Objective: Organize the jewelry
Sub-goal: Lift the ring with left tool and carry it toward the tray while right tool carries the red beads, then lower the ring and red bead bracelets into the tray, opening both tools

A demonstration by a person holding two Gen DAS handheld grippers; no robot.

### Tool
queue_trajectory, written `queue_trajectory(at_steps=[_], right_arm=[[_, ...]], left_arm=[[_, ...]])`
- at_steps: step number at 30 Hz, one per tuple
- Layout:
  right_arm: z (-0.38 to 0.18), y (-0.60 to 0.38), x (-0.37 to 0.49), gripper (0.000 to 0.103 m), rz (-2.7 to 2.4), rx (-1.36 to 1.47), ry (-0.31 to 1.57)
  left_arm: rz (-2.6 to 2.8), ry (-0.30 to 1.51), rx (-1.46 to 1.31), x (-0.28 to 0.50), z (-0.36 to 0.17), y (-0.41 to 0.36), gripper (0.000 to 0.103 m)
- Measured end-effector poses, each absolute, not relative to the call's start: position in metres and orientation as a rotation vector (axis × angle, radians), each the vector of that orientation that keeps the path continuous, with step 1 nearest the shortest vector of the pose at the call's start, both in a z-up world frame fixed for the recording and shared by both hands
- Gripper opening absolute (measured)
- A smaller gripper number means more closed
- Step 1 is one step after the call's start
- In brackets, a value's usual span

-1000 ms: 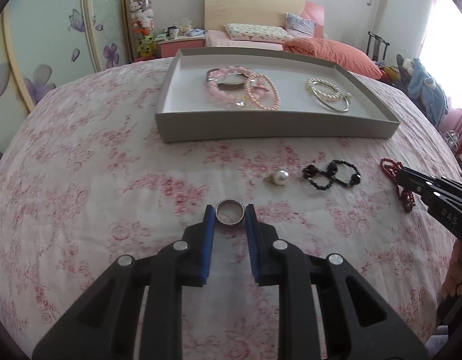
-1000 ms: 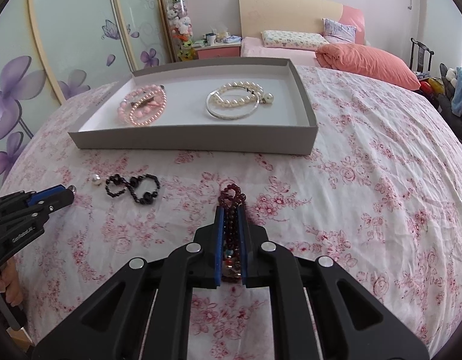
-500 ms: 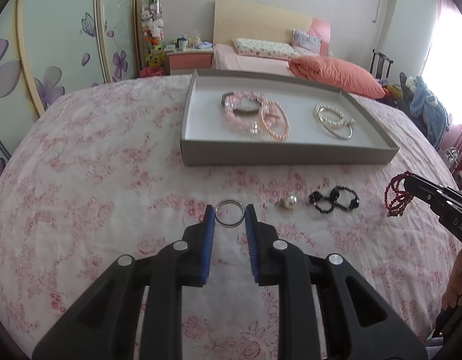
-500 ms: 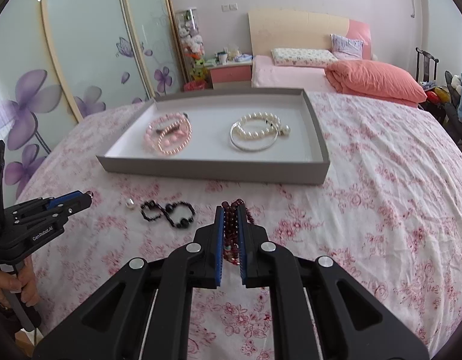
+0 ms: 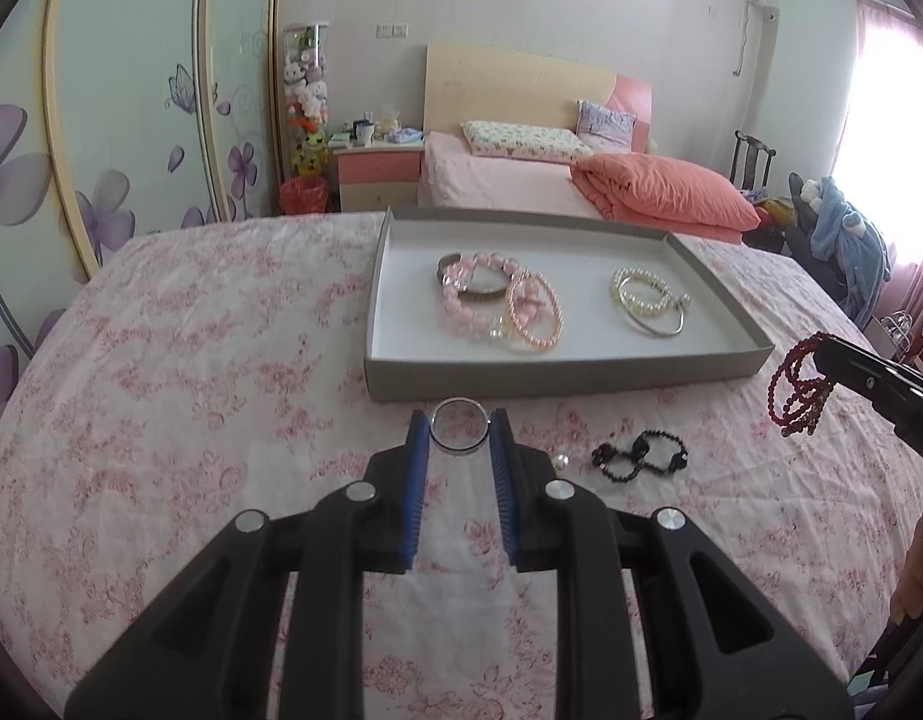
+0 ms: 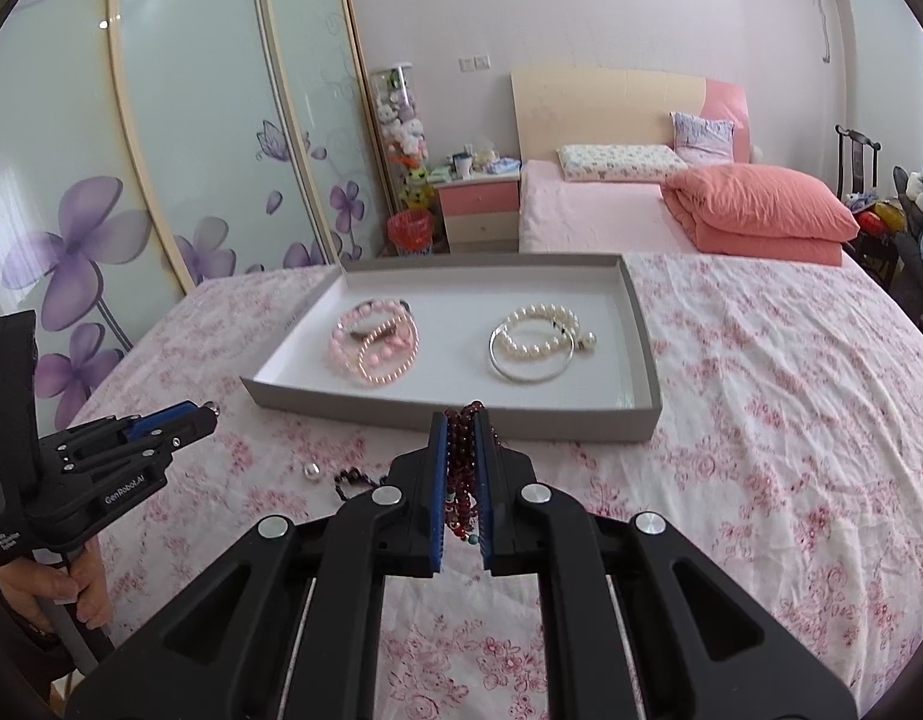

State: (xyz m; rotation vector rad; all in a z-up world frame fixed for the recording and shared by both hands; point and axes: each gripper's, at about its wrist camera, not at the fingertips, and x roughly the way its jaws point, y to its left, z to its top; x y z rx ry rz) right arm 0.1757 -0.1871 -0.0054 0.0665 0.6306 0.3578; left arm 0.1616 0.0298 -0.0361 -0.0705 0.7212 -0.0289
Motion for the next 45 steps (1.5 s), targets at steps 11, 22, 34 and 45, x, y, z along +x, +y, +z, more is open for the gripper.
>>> queue_trajectory(at_steps=[11,22,34,45], right_arm=[[0.019,-0.189,0.19,0.009,0.341,0.071,0.539],[0.033,-0.183,0.227,0.009,0.333,0.083,0.481],[0.005,-0.174,0.28,0.009,0.325,0.094,0.561],[-0.024,-0.165,0.318,0.009,0.324,0.111,0.649]], left_arm=[[-0.043,0.619,-0.06,0.177,-0.003,0.023,0.021],[-0.061,0.571,-0.073,0.22,0.015,0.019,0.021],[-0.092,0.655,-0.111,0.279,-0.012,0.019,0.021],[-0.112,0.736,-0.141,0.32,-0.04,0.013,0.021]])
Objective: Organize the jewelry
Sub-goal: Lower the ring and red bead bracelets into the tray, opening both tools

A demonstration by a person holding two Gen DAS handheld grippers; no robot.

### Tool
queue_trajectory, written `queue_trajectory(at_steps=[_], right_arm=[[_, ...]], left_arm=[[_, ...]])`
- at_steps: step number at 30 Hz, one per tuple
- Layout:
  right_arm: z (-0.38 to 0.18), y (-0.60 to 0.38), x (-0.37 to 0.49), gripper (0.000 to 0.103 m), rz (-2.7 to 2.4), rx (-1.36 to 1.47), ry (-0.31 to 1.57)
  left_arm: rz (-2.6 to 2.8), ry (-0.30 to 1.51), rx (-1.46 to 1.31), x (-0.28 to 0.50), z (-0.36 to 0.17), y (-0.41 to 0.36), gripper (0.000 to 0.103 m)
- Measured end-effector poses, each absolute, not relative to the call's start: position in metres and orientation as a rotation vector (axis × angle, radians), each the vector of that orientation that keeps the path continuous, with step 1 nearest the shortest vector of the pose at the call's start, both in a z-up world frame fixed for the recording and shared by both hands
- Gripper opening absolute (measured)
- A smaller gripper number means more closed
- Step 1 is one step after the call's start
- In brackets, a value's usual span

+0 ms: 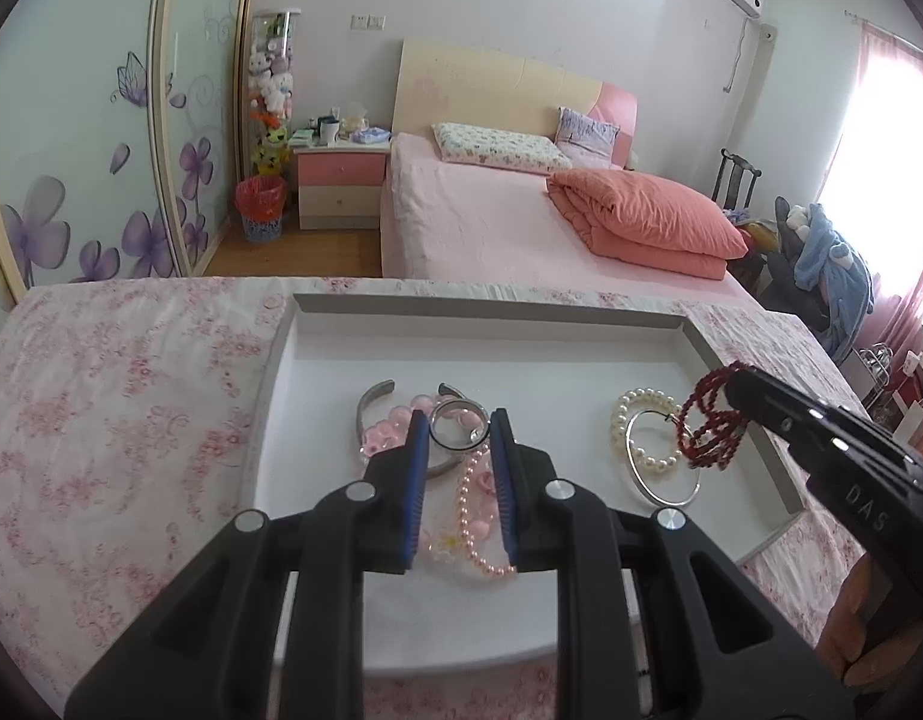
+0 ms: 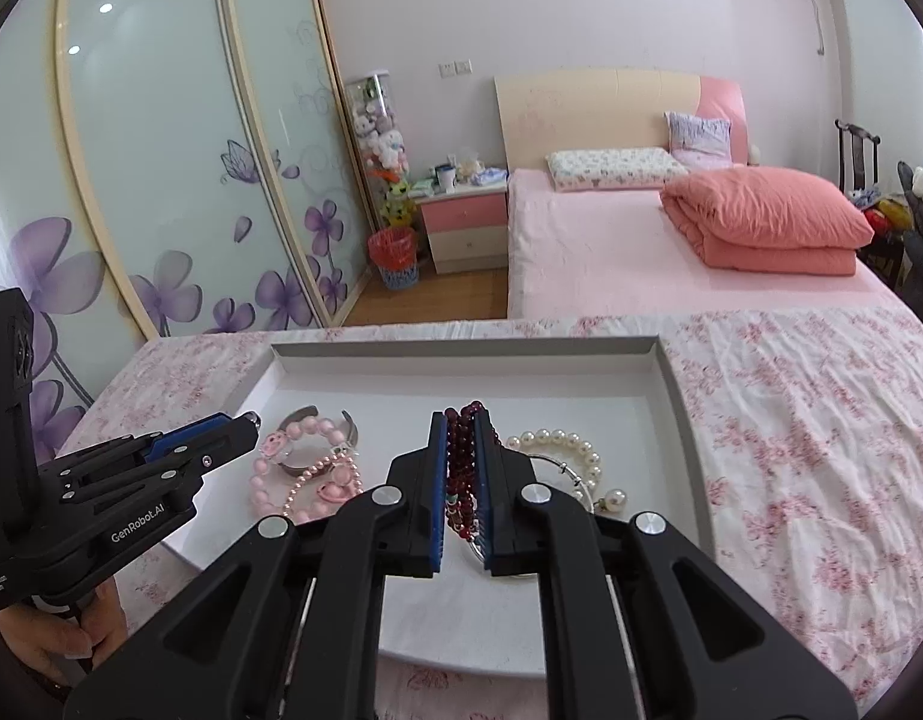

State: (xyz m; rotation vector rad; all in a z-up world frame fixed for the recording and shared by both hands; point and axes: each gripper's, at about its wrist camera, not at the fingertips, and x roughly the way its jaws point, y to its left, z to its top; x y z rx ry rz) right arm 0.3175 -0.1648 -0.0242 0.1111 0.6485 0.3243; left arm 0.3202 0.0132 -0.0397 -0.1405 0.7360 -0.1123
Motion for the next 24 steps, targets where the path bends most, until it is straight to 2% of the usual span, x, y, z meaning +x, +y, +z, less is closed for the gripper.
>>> queue_trajectory(at_steps=[6,8,10,24], right_arm=[[-0.033,-0.163,0.325,0.01,0.327,0.121,0.685],[-0.034,-0.166,0.324,0.017,0.323,0.122,0.689],[-0.034,-0.17,0.323,0.036,0.309,0.123,0.682],[-0.029,-0.168,0.297,0.037,0.331,0.098,0.687]], left_arm=[[-0.12,0.759,-0.147,0.332,-0.05,0.012,0.022],[-0.12,0.759,-0.152,0.332,-0.052,0.014,0.026],[-0.112,0.761,-0.162,0.331,-0.052,0.018,0.03],[-0.08,0.758,-0.194,0.307,-0.044,0.036,0.034]])
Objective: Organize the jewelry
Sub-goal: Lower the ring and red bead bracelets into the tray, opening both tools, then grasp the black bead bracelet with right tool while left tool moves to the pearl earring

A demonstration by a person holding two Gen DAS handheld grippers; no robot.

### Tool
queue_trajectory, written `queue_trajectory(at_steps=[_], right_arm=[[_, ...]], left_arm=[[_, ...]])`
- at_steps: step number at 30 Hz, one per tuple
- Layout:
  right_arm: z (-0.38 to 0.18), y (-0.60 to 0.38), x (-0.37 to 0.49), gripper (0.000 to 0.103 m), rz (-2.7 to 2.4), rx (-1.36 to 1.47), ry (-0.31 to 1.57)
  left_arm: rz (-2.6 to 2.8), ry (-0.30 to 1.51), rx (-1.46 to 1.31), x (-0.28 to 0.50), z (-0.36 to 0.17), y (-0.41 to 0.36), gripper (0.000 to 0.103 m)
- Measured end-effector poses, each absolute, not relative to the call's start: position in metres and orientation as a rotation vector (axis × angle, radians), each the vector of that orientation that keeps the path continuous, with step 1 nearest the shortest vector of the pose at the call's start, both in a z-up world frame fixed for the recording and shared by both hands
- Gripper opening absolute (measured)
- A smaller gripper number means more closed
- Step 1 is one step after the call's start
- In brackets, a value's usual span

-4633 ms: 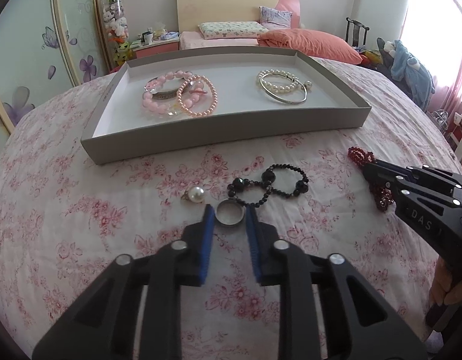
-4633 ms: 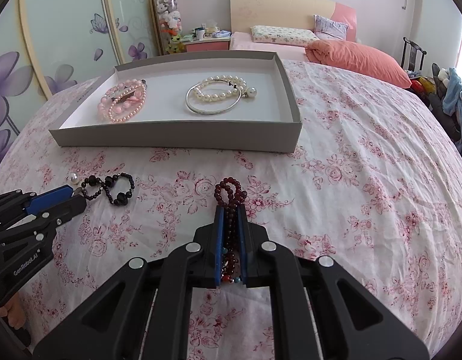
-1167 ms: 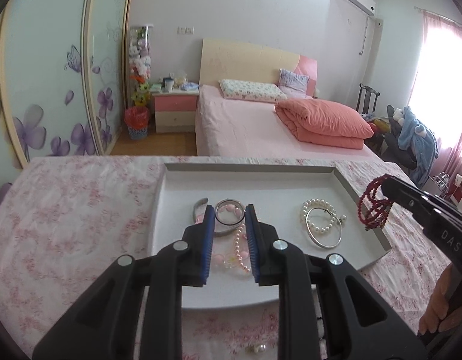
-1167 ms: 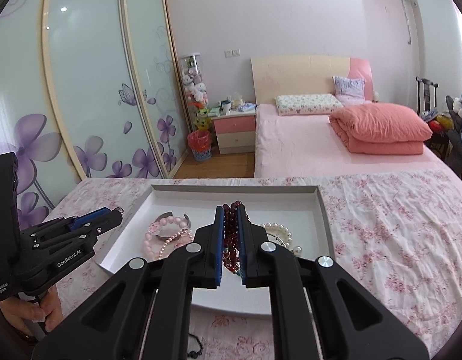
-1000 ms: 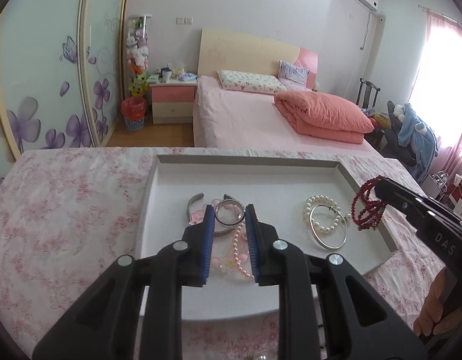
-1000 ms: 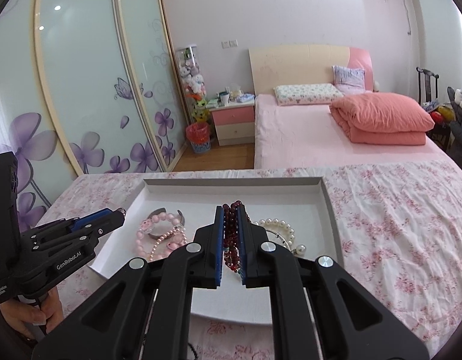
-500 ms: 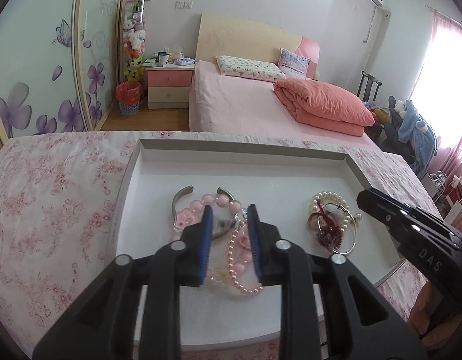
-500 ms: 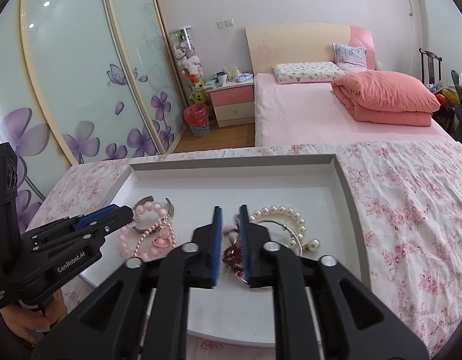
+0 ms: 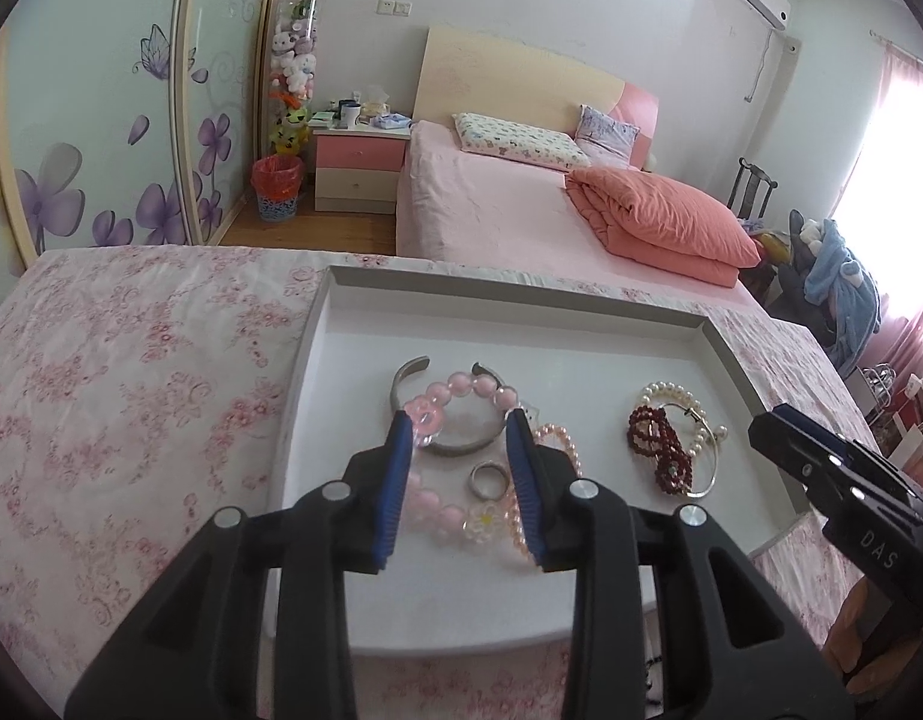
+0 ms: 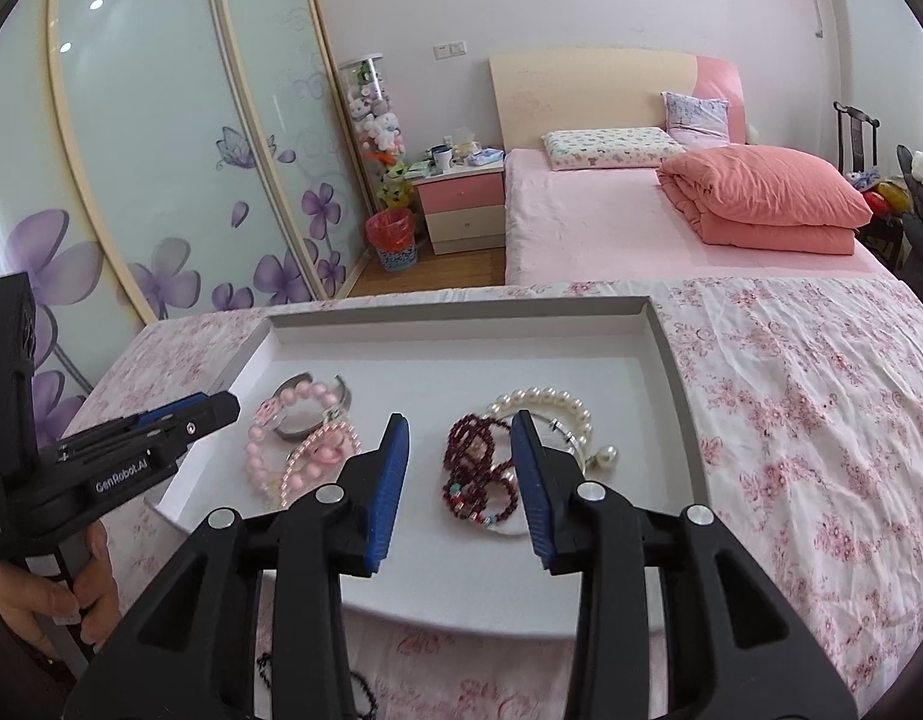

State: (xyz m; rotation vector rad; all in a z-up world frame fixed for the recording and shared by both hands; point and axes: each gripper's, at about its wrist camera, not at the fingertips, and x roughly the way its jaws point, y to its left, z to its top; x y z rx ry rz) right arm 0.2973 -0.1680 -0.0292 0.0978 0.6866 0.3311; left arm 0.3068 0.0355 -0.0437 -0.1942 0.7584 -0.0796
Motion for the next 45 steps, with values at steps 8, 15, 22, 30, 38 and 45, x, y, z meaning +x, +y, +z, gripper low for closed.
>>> queue_trajectory(at_steps=[8,15,22,30,38,45], right_arm=[[-0.044,-0.156,0.254,0.037,0.402,0.01,0.743],[-0.065,-0.143,0.217,0.037,0.467,-0.078,0.824],[-0.075,-0.138,0.211,0.03,0.431,-0.07,0.851],[-0.086,-0.129,0.209,0.022,0.381,-0.129,0.882],[-0.086,-0.136,0.204,0.013,0.36,-0.147,0.881],[-0.086,-0.17,0.218,0.013,0.218,-0.102,0.87]], left_arm=[[-0.07,0.762,-0.171,0.266,-0.046,0.046,0.036],[-0.058,0.797,-0.15,0.226,-0.061,0.059,0.043],[-0.045,0.819,-0.14,0.201,-0.072,0.065,0.046],[-0.049,0.813,-0.119,0.186,-0.072,0.064,0.049],[-0.073,0.807,-0.099,0.186,-0.07,0.052,0.051],[-0.102,0.817,-0.079,0.186,-0.073,0.04,0.056]])
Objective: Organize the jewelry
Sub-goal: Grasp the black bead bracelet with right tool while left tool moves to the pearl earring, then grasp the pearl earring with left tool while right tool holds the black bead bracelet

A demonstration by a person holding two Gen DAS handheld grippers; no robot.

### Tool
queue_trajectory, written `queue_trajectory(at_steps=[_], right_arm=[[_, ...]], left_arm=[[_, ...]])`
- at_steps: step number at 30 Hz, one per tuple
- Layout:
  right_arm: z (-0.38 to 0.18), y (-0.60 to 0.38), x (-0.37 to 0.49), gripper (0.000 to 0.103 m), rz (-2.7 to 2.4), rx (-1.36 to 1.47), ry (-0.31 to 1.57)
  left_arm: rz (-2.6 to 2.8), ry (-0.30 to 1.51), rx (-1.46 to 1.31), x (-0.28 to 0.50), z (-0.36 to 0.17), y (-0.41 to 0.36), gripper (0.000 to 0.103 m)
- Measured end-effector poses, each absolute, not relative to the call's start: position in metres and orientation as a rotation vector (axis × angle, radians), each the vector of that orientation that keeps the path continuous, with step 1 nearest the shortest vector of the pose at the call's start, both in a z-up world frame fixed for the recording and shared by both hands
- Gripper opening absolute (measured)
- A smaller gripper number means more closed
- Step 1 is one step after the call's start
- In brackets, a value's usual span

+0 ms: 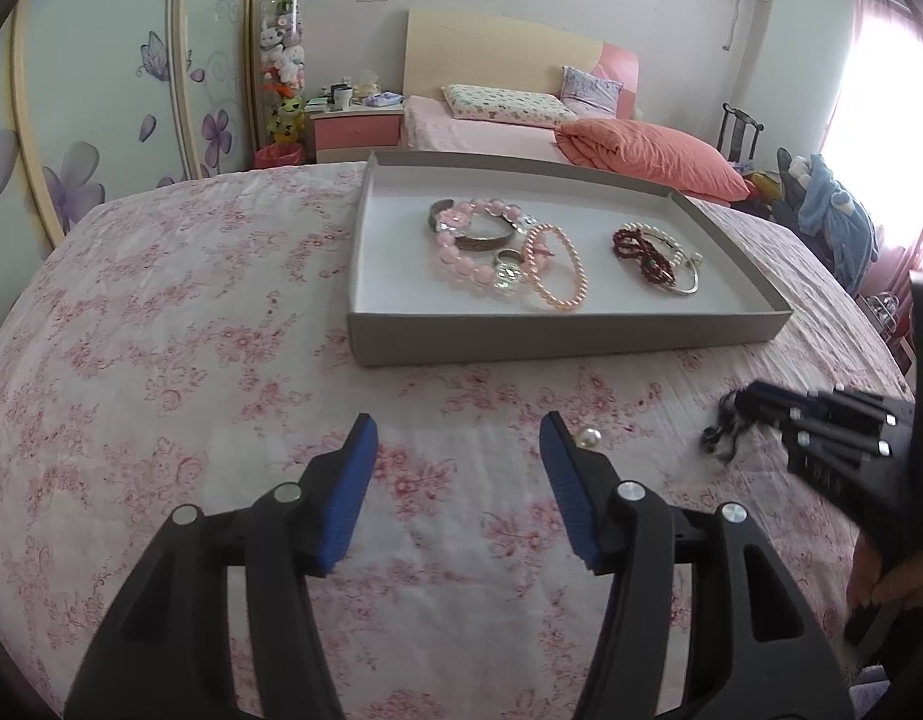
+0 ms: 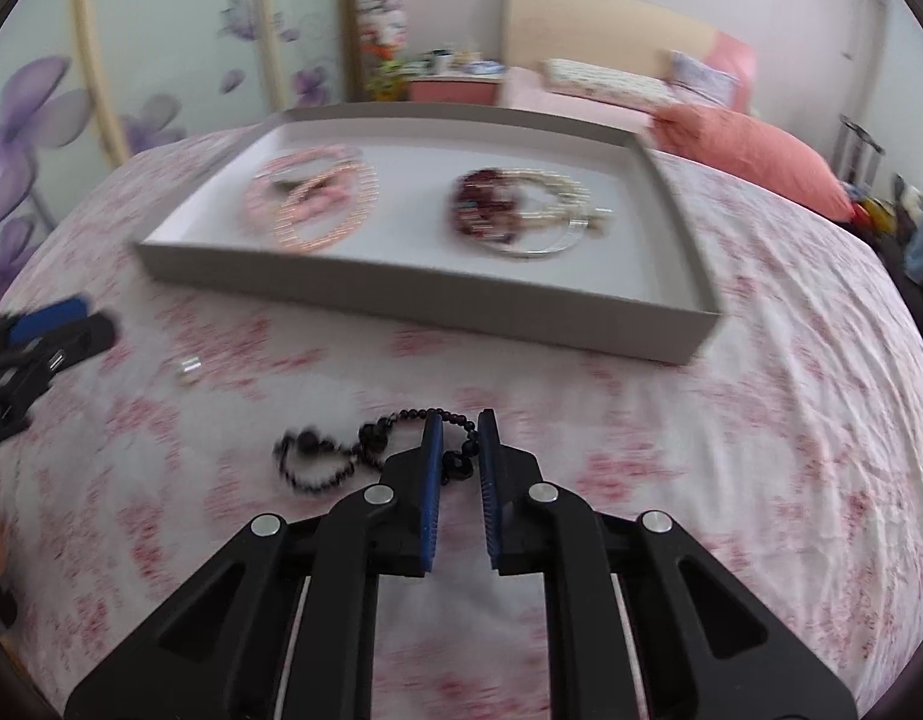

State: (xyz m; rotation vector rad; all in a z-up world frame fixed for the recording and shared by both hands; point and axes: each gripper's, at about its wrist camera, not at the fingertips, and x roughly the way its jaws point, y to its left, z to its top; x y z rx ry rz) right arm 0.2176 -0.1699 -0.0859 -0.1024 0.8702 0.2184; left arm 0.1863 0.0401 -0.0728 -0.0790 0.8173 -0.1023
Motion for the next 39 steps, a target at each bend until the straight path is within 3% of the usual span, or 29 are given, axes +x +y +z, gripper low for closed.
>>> queue_trajectory(at_steps=[6,18,33,39], right_arm=[[-0.087,-0.183,0.219,0.014,0.204,-0.068,0.876],[-0.087,-0.189,0.221,0.012,0.2,-0.048,0.878],[-0.086,-0.19,0.221,0.012,0.205,-0.038,0.88],[-0.087,-0.19,0.221,0.012,0.205,-0.038,0.88]], left_arm=[[-0.148,0.833,-0.042,0.189,-0.078,0.019,0.061],[-0.137,0.873,0.059,0.203,-0.092,-0.023,0.061],[-0.069,0.901,0.048,0.213,-0.097,-0.033,0.037],[-0.062,0.9,0.044,0.212,-0.096,-0.034,0.035]])
